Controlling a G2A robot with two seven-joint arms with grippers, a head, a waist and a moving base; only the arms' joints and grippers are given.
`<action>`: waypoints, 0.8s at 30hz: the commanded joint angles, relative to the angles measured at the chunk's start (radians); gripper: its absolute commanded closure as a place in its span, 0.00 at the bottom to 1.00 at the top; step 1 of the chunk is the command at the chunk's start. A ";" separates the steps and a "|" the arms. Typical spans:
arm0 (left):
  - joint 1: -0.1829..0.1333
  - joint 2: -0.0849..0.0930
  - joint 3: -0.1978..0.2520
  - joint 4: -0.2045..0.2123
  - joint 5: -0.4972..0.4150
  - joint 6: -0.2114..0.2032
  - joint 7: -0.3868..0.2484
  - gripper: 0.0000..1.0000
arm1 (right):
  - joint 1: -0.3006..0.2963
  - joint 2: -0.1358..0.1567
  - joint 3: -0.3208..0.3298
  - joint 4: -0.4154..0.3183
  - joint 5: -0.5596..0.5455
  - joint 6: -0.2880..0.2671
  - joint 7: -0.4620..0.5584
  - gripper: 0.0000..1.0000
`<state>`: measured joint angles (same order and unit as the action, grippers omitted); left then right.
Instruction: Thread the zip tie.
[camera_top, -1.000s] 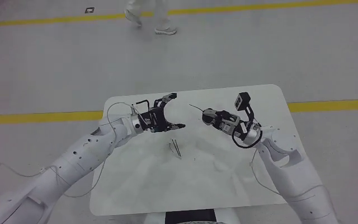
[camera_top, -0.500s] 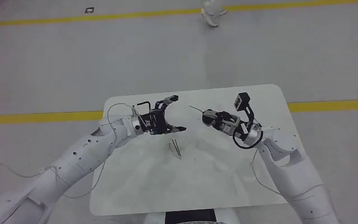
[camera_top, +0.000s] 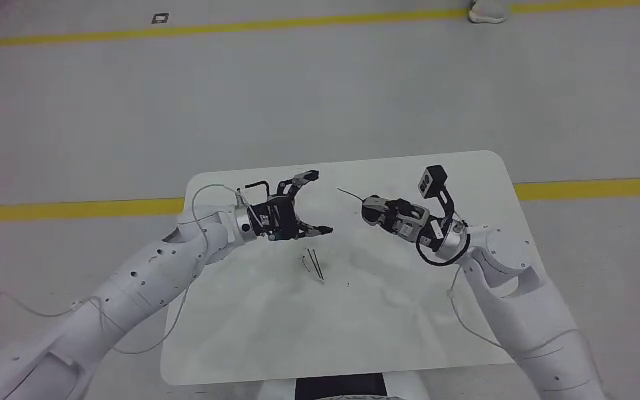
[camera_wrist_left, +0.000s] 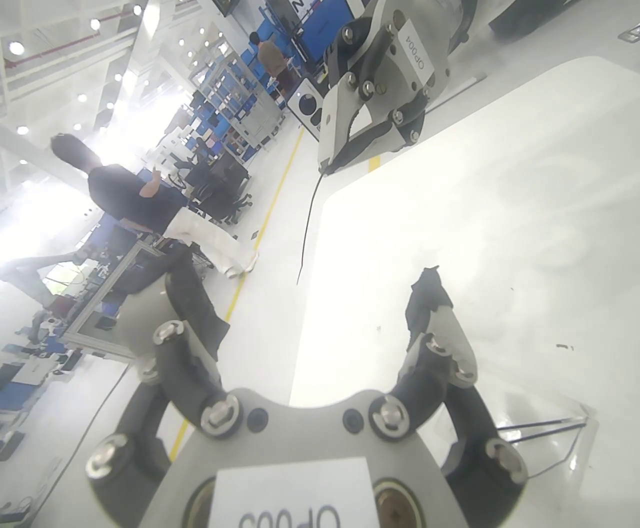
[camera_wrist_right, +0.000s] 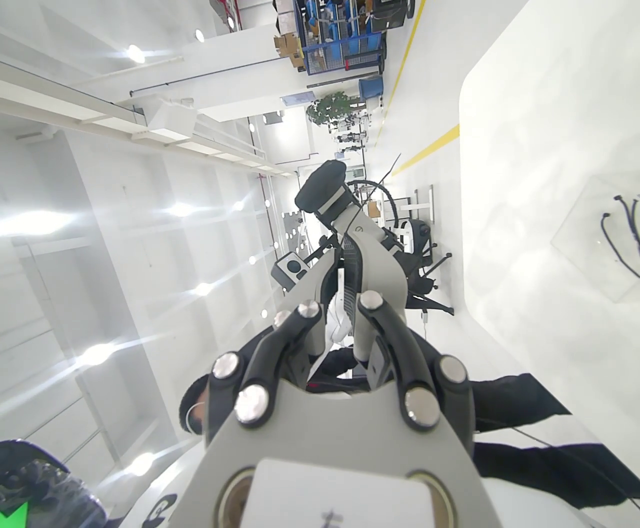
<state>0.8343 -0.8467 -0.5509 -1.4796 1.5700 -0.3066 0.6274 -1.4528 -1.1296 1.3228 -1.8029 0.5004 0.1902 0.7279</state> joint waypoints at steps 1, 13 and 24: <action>0.000 0.000 0.000 0.000 0.000 0.000 0.000 0.00 | 0.000 0.000 0.000 0.000 0.000 0.000 0.000 1.00; 0.024 -0.004 -0.022 0.023 -0.151 -0.033 0.028 0.00 | -0.001 0.001 -0.001 -0.004 -0.013 -0.017 -0.001 1.00; -0.046 0.079 0.235 0.037 -0.741 -0.033 0.094 0.00 | 0.021 0.021 0.007 0.030 -0.110 -0.162 0.262 1.00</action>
<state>0.8098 -0.7792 -0.3658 -1.4328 0.8817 -0.3399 0.7311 -1.4376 -1.1092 1.3332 -1.7771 0.3955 0.0358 0.9674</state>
